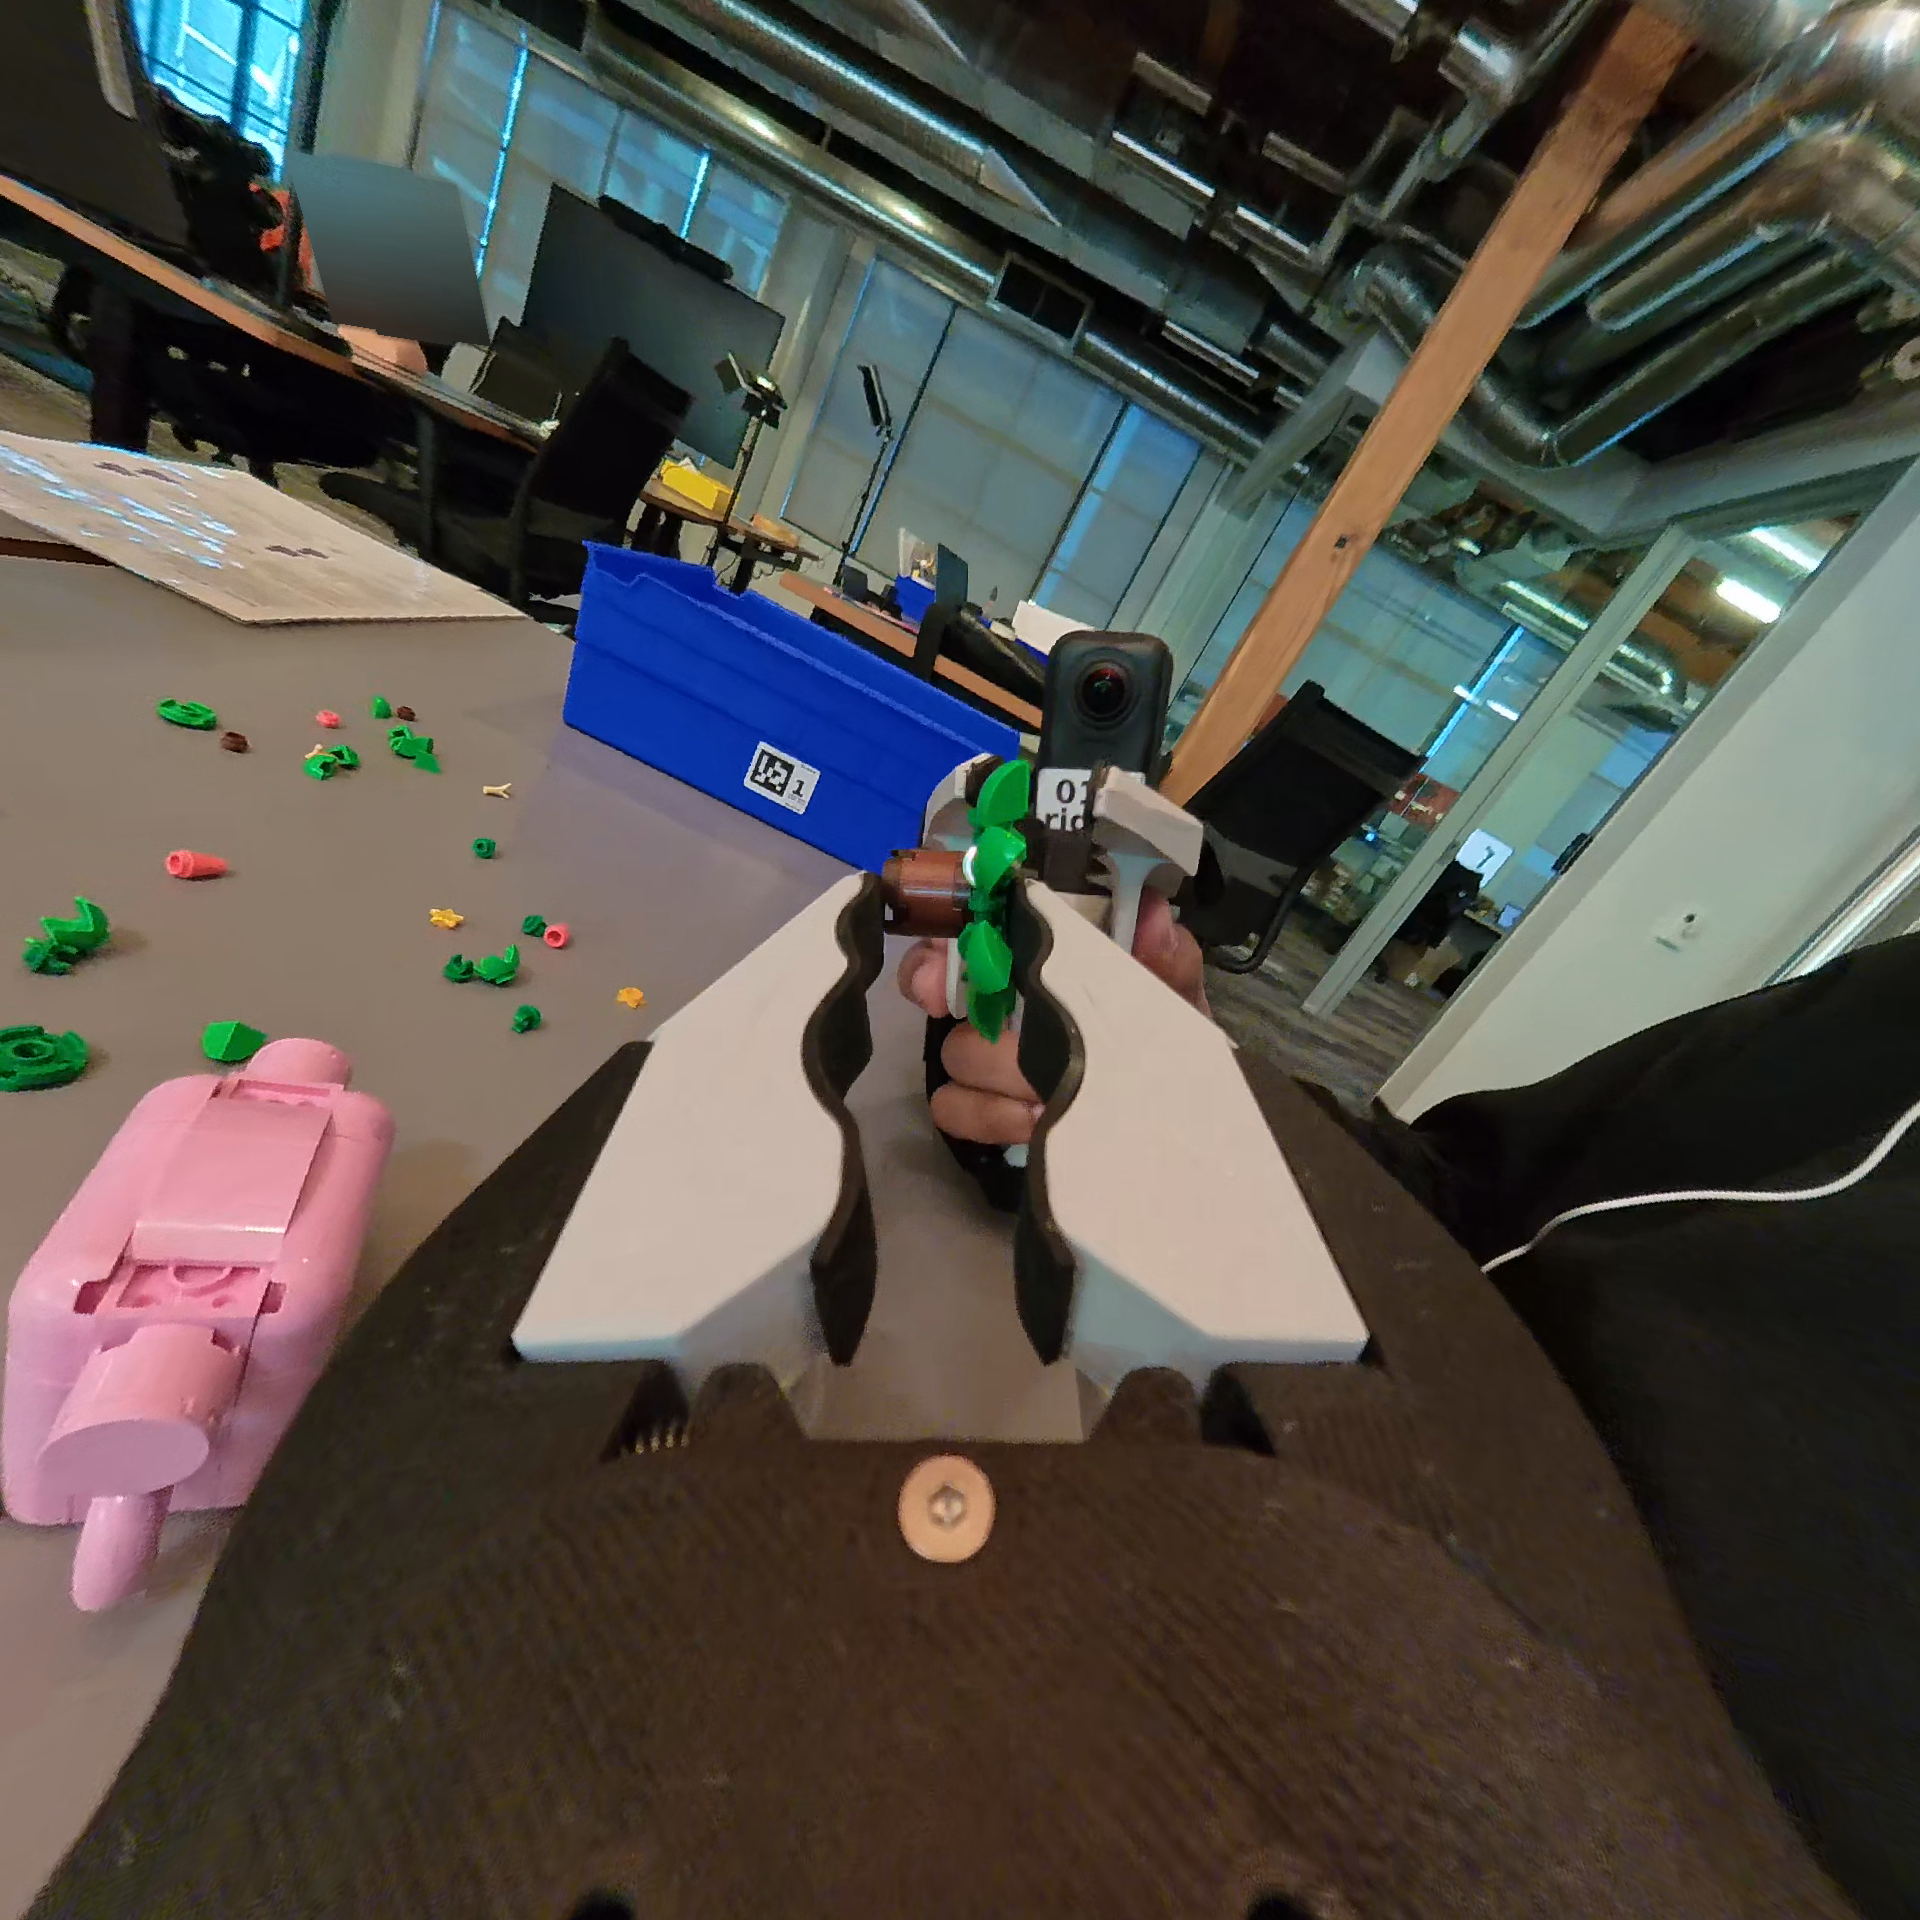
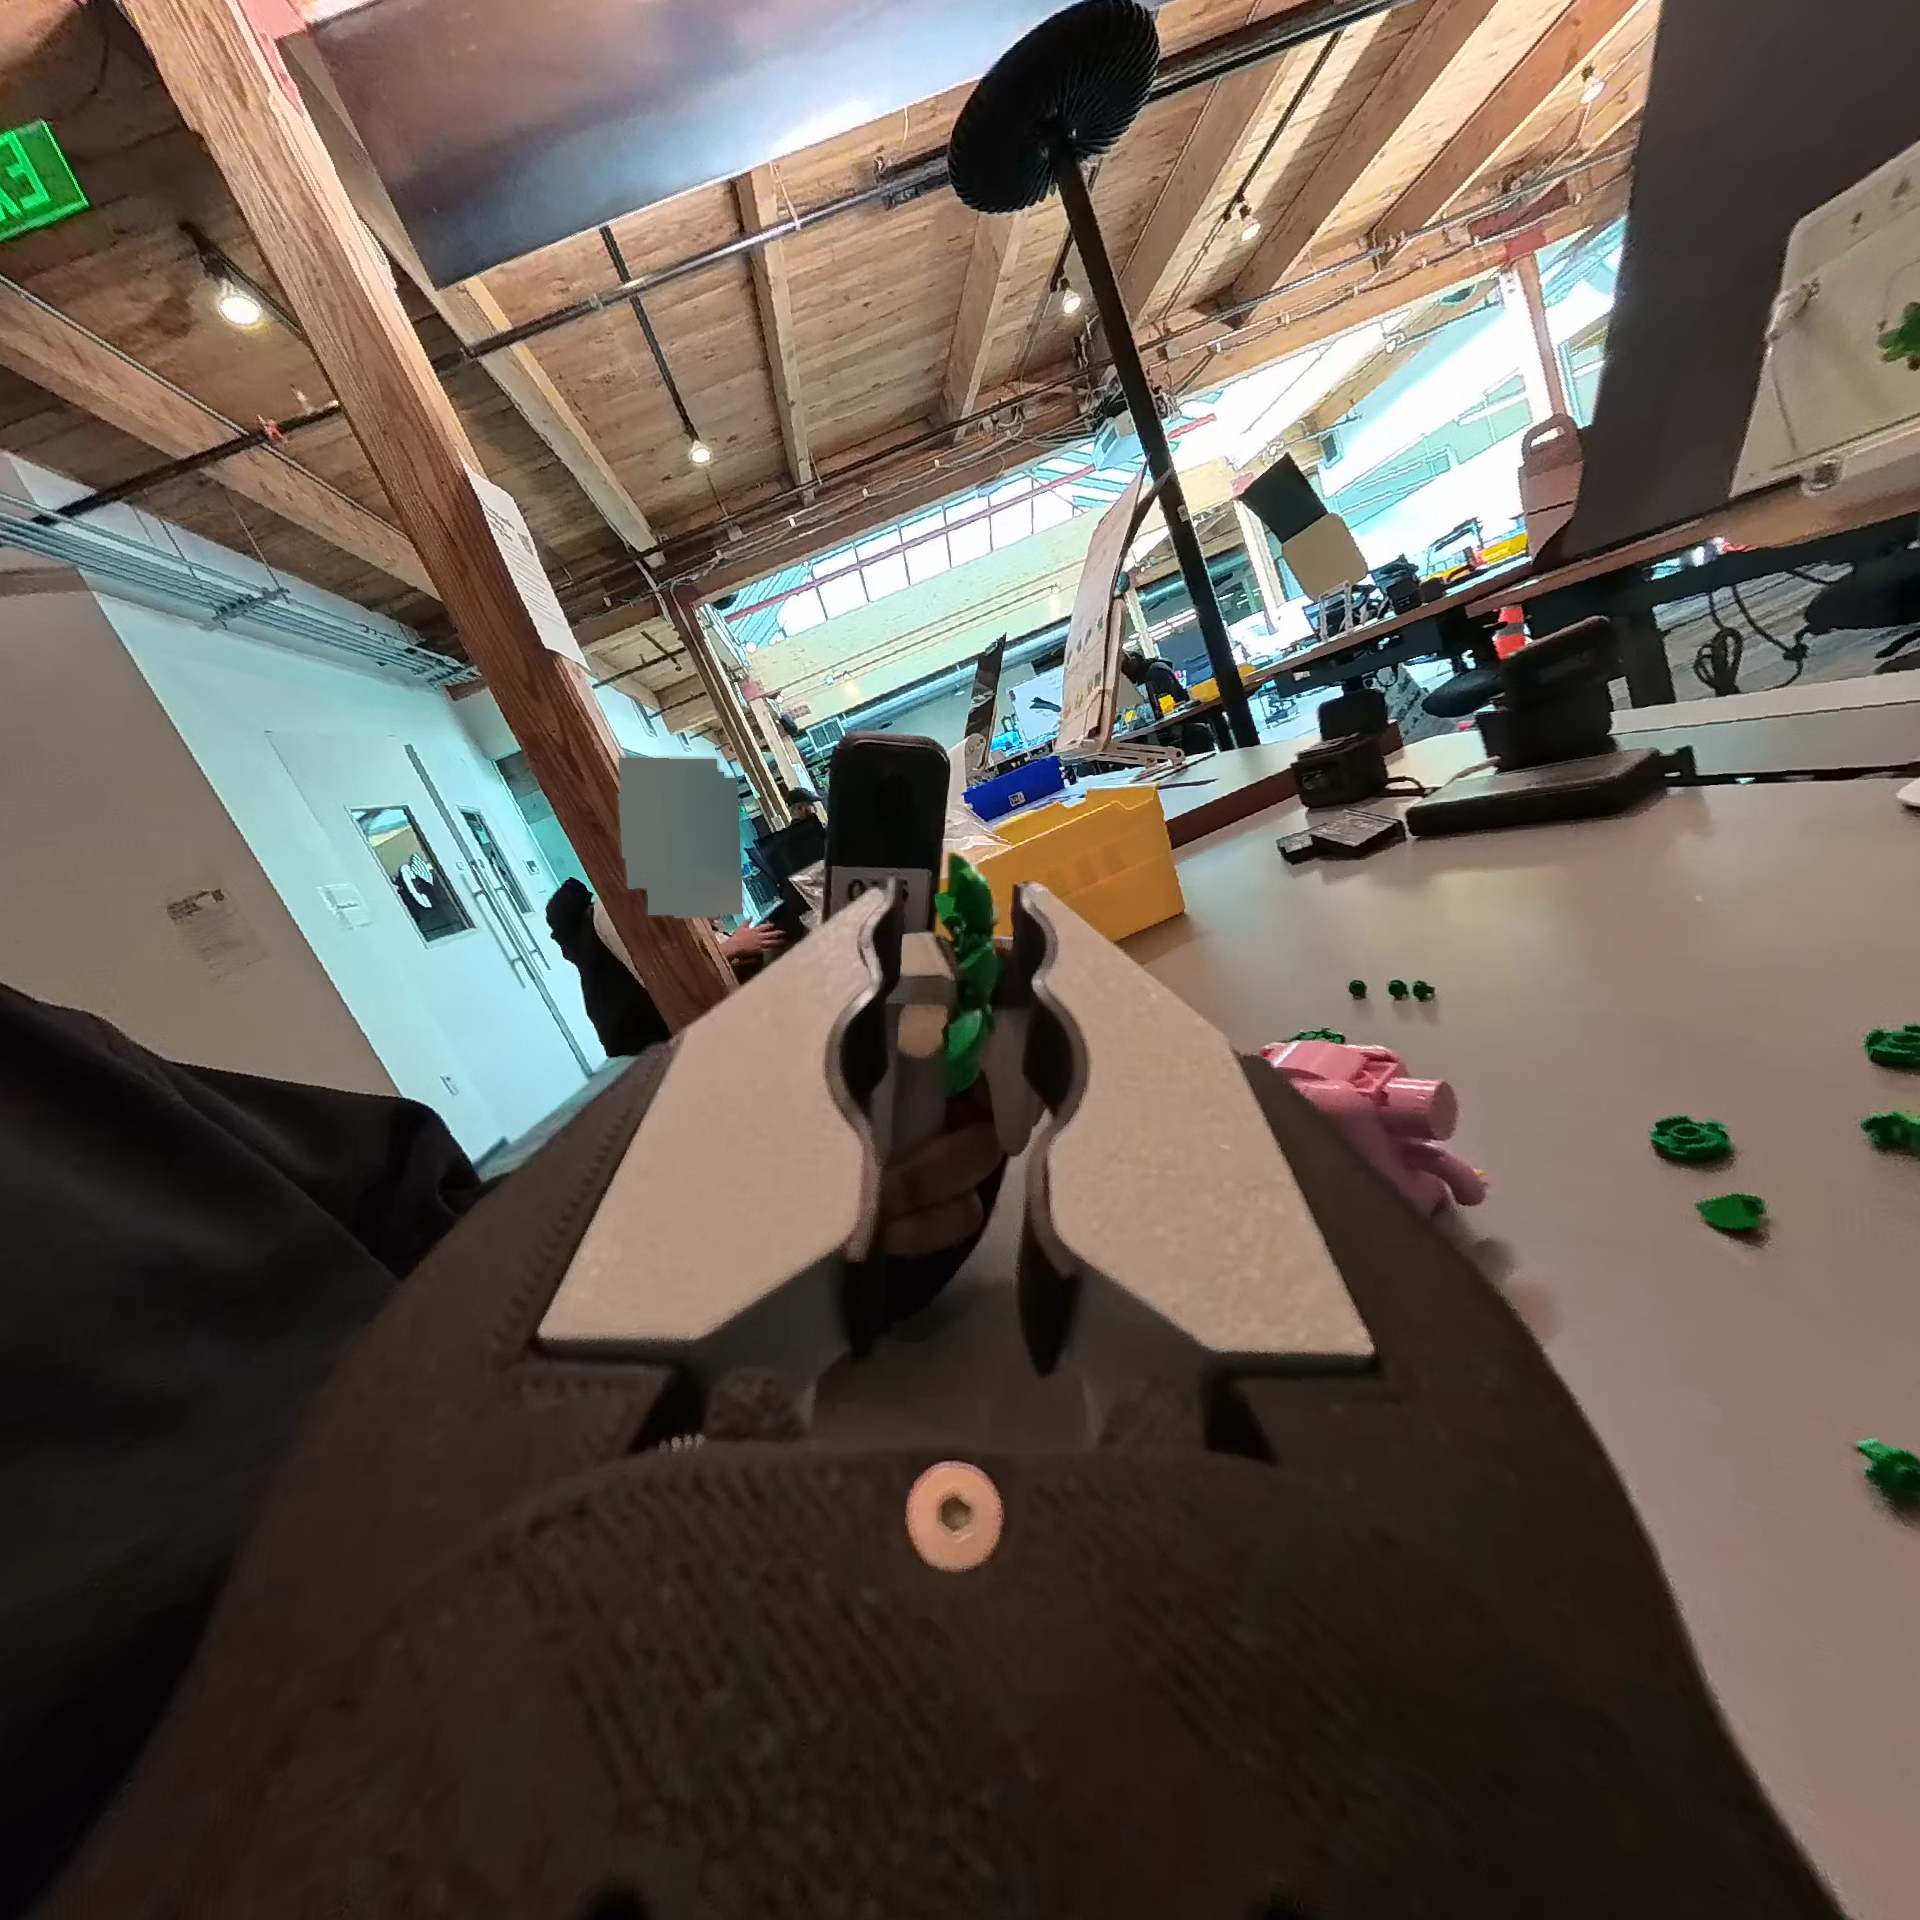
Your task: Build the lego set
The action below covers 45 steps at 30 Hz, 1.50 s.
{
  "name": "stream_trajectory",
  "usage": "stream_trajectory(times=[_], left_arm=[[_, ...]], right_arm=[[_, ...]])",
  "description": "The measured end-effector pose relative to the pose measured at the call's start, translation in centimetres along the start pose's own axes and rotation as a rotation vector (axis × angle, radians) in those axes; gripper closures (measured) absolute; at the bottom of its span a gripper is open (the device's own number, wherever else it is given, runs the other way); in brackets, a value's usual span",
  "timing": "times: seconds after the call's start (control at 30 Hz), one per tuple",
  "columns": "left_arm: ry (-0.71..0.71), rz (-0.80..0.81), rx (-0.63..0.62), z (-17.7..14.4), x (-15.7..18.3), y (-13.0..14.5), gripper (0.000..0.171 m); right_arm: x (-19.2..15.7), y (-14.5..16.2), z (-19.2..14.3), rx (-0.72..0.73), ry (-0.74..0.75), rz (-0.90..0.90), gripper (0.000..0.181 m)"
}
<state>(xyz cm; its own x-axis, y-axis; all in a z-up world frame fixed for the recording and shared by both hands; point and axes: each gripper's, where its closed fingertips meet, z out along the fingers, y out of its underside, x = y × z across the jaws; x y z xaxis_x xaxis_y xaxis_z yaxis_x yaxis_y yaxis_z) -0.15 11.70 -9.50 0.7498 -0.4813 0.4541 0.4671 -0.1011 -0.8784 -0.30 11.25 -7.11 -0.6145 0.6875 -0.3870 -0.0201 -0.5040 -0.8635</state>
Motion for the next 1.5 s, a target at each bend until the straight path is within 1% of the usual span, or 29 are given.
stream_trajectory(times=[0.07,0.23,0.33,0.4,0.5,0.6,0.7,0.77,0.93,1.03,1.2,1.33,1.5], left_arm=[[-0.004,0.021,-0.020,0.2,0.1,0.3,0.153],[0.003,0.044,-0.051,0.4,0.5,0.8,0.153],[0.050,-0.022,-0.053,0.4,0.8,0.8,0.153],[0.086,-0.080,-0.057,0.4,0.9,0.8,0.153],[0.087,-0.087,-0.063,0.4,0.9,0.9,0.153],[0.084,-0.077,-0.064,0.4,1.0,0.9,0.153],[0.089,-0.080,-0.059,0.4,1.0,0.9,0.153],[0.094,-0.082,-0.063,0.4,1.0,0.9,0.153],[0.100,-0.064,-0.101,0.7,1.3,1.6,0.153],[0.089,-0.041,-0.134,0.9,1.3,2.1,0.153],[0.084,-0.013,-0.188,1.2,1.5,3.0,0.153],[0.084,-0.012,-0.202,1.3,1.5,3.3,0.153],[0.081,-0.007,-0.216,1.3,1.5,3.5,0.153]], right_arm=[[0.0,0.2,0.1,-0.016,0.010,-0.033,0.164],[0.0,0.7,0.3,-0.058,0.043,-0.116,0.176],[-0.2,0.7,0.3,-0.069,0.054,-0.167,0.176],[-0.3,0.7,0.3,-0.083,0.077,-0.235,0.176],[-0.2,0.8,0.3,-0.095,0.101,-0.303,0.176],[-0.3,0.7,0.3,-0.089,0.090,-0.285,0.176],[-0.5,0.3,0.1,-0.057,0.075,-0.275,0.164],[-0.7,0.2,0.1,-0.048,0.049,-0.250,0.163],[-1.0,1.0,0.0,-0.106,-0.001,-0.223,0.163],[-1.1,1.4,-0.2,-0.145,-0.020,-0.222,0.165],[-1.0,1.5,-0.6,-0.168,-0.018,-0.264,0.177],[-1.1,1.9,-0.9,-0.201,-0.041,-0.269,0.172],[-1.0,2.2,-1.1,-0.228,-0.035,-0.280,0.176]])
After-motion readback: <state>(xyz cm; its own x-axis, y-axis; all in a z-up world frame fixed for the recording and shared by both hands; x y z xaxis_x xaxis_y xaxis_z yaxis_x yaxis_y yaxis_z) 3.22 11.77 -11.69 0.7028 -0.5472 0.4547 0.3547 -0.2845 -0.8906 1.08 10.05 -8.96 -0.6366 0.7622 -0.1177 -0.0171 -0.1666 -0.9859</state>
